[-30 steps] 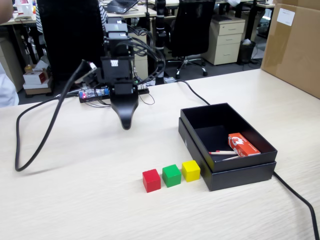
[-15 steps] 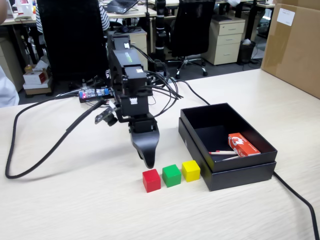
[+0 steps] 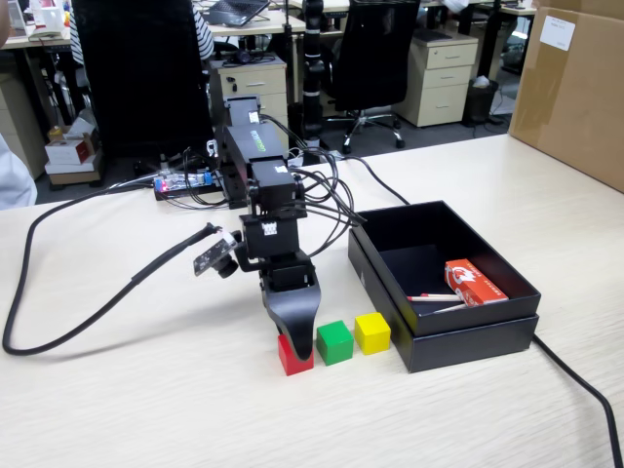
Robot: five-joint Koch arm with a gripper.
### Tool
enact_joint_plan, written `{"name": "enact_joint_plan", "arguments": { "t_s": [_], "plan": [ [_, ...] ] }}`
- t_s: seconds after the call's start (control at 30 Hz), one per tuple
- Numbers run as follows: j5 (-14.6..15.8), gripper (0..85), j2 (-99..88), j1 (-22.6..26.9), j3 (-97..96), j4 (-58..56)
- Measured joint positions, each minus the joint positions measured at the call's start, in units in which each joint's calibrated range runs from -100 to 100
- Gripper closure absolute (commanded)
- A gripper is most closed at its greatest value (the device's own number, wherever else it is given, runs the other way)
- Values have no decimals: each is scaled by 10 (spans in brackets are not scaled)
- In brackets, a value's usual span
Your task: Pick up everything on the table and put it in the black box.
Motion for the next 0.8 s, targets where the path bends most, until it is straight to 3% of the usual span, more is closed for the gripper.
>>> {"name": "enact_joint_plan", "arguments": {
  "t_s": [0.17, 0.4, 0.63, 0.8],
  "plan": [
    [-2, 446, 39, 0, 48, -15],
    [-4, 825, 62, 0, 78, -40],
    [-4, 846, 16, -6, 46, -62],
    [-1, 846, -188, -6, -51, -108]
  ]
}}
